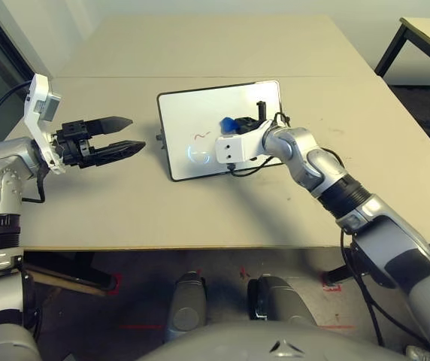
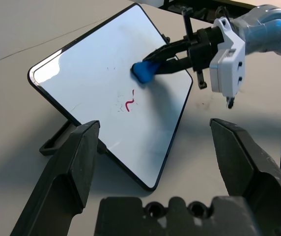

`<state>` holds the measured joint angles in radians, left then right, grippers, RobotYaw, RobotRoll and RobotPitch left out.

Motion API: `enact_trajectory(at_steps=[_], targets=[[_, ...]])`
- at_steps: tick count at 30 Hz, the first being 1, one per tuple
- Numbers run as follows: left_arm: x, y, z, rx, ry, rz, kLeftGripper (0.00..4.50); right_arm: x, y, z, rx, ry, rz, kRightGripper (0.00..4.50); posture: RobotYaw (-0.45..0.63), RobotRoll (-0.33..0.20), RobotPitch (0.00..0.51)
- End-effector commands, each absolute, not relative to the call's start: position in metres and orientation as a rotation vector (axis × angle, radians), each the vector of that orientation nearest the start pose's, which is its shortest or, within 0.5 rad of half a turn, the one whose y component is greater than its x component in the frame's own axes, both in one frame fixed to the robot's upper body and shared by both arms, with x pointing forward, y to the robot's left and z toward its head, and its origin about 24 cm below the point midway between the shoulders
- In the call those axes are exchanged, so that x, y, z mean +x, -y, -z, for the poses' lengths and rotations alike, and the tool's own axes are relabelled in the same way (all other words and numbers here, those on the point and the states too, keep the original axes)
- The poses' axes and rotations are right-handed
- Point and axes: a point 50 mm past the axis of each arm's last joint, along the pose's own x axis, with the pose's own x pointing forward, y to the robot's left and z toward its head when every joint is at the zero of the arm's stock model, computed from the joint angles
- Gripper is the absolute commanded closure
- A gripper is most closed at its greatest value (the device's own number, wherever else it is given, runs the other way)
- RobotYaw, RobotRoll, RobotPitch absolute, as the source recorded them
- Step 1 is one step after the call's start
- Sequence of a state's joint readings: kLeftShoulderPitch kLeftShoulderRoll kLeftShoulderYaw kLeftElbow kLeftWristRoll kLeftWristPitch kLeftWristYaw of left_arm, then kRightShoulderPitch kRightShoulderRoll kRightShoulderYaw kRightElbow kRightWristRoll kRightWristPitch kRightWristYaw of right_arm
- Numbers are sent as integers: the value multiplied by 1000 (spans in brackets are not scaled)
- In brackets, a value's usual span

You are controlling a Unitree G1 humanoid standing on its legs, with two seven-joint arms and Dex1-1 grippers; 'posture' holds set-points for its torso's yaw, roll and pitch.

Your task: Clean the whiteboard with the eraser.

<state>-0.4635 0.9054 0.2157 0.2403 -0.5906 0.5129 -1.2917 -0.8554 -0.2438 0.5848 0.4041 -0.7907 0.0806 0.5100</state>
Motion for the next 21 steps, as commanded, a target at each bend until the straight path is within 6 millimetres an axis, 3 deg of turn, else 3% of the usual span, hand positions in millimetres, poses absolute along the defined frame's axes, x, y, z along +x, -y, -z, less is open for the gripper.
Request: enact_trajectory(at_steps=[1, 11, 21], targets=[[280, -290, -195, 76, -161, 1008, 0, 346, 20, -126, -1508, 171, -824, 4173, 311, 0, 65], [280, -289, -196, 73, -157, 1006, 0, 337, 1, -113, -1514, 183, -886, 4173, 315, 0, 62], [280, -288, -195, 74, -154, 1007, 0, 344, 2, -107, -1566, 178, -883, 4173, 318, 0, 49]])
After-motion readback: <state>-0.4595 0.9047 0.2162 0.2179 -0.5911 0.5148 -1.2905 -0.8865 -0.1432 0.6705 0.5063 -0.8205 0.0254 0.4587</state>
